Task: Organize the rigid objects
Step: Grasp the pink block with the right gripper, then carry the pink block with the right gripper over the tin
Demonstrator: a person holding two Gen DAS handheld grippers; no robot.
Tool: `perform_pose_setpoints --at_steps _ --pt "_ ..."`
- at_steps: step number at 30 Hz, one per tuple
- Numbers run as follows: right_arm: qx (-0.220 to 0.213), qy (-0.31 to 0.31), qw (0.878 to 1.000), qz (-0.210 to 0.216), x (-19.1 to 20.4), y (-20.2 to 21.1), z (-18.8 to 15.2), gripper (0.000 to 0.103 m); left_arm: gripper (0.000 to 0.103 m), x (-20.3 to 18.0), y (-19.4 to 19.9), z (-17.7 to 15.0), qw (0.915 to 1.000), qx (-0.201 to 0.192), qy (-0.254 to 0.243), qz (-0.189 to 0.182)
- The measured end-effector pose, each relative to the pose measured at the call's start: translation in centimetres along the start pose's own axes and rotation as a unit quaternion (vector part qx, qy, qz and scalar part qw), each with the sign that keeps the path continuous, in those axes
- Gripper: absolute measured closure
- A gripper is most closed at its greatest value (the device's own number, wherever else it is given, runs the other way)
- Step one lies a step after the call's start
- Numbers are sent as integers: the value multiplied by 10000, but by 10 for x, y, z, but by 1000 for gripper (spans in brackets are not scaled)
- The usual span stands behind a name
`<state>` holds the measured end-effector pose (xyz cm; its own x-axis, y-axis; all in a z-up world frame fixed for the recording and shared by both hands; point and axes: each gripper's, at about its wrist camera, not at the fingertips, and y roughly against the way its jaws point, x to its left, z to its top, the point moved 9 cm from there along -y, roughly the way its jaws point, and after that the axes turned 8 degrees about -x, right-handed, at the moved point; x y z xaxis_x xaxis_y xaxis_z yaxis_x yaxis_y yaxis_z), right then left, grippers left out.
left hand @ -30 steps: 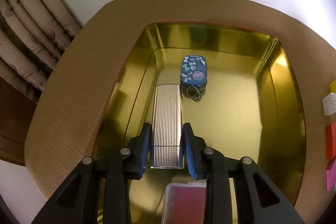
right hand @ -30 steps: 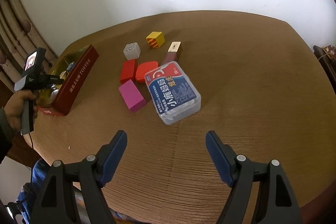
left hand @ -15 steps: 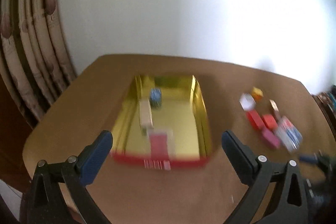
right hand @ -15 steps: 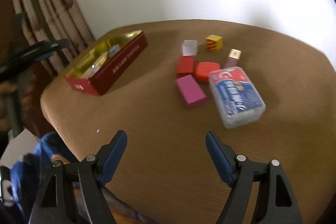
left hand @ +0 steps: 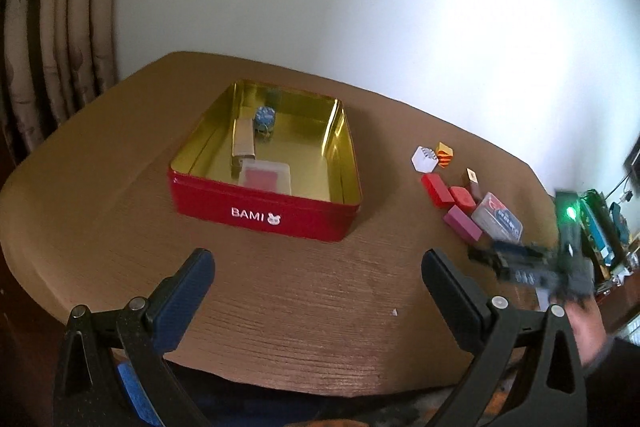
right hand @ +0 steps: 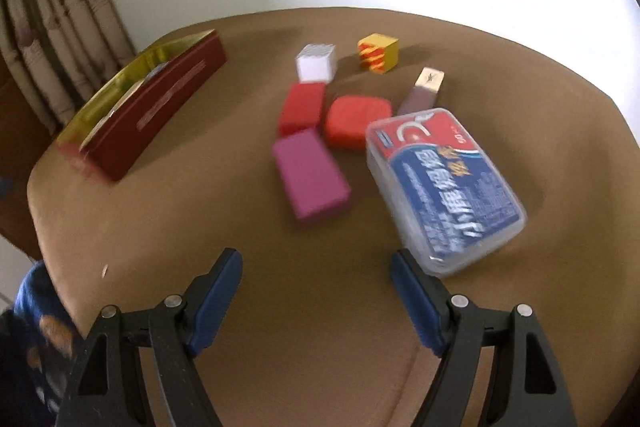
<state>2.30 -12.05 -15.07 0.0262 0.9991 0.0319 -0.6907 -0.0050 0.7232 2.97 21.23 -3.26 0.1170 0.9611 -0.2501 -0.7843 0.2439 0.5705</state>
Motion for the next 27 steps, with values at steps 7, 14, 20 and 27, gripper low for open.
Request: perform_pose_setpoints --at_steps 7,14,20,27 --pt "102 946 9953 -154 14 -31 21 26 1 -6 -9 -10 9998 178 -14 -93" --pt "-31 924 9955 -207 23 -25 29 73 1 -12 -11 -17 9996 252 -86 -125" --pt "-259 1017 9933 -493 39 -2 60 73 1 -7 -3 -8 10000 9 -85 37" --pt "-593 942 9901 -856 60 32 123 73 1 6 1 -5 9990 -97 -9 425"
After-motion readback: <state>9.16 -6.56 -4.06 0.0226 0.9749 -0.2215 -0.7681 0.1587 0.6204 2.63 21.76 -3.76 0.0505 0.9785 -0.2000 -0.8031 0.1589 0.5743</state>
